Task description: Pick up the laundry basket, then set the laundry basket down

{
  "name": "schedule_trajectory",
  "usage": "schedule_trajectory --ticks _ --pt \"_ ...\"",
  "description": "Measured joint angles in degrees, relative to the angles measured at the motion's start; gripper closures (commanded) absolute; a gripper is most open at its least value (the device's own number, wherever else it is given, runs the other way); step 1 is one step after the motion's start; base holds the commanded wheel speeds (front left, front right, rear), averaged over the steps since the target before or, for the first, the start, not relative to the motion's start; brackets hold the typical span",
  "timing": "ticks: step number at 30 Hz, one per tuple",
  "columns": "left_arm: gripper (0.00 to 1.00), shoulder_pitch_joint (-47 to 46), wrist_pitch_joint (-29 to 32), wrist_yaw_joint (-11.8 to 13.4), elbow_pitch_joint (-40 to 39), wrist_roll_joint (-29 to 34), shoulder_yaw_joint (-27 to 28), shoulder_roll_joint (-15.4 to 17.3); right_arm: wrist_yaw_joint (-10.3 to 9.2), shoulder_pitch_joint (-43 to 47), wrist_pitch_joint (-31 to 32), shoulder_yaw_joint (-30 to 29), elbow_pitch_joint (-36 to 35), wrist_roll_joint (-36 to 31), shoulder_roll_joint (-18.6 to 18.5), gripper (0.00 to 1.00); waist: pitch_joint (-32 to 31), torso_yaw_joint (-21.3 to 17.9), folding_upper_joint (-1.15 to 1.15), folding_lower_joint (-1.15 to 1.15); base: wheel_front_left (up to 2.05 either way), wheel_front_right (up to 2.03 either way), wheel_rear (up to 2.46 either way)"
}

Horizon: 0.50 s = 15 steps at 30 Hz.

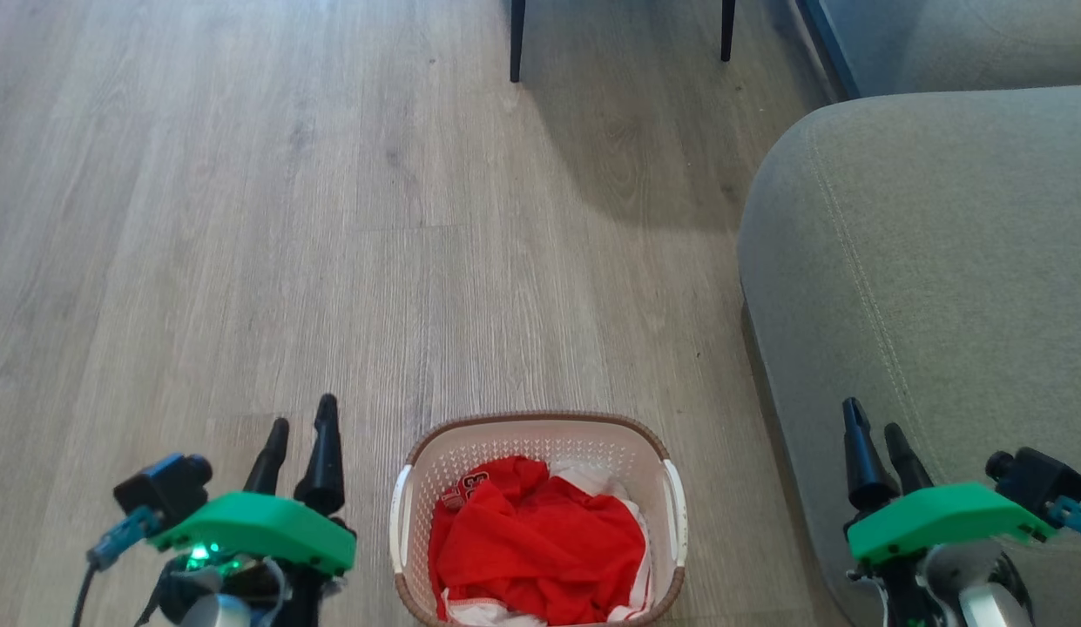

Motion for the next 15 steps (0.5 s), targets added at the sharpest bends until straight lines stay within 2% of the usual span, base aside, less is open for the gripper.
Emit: schedule_trajectory --ticks 15 --pt "0.0 0.3 -2.4 2.0 0.5 10.2 -2.7 1.1 0.0 0.8 -2.3 1.6 -0.5 -10.8 -0.1 0.0 -0.8 0.2 0.0 0.0 0.0 0.0 0.0"
